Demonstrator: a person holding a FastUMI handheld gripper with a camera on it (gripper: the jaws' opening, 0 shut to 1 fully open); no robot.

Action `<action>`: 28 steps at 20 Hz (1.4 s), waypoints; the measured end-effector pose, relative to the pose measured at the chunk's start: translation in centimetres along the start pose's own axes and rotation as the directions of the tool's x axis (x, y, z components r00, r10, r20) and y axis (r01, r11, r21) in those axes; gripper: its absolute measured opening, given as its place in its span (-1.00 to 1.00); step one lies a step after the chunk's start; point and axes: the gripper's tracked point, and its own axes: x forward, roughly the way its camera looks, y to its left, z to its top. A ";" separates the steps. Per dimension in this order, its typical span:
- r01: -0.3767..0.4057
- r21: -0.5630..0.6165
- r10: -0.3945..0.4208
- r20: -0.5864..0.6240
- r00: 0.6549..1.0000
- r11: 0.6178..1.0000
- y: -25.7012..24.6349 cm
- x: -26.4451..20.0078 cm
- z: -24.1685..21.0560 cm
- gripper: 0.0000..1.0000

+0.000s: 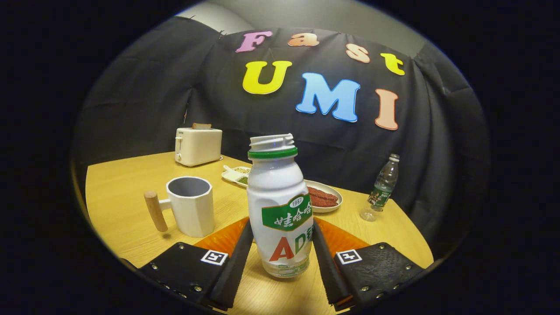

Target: Take the bottle from table, then pour the juice into the cup, finally place the bottle on the coaster

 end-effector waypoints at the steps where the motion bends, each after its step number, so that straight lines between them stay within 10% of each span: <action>1: 0.009 -0.028 -0.009 -0.002 1.000 1.000 0.0 0.2 0.3 0.51; 11: 0.078 -0.325 -0.089 -0.018 0.996 0.942 0.1 1.9 2.5 0.51; 28: 0.153 -0.700 -0.197 0.018 0.980 0.698 0.5 3.3 3.3 0.51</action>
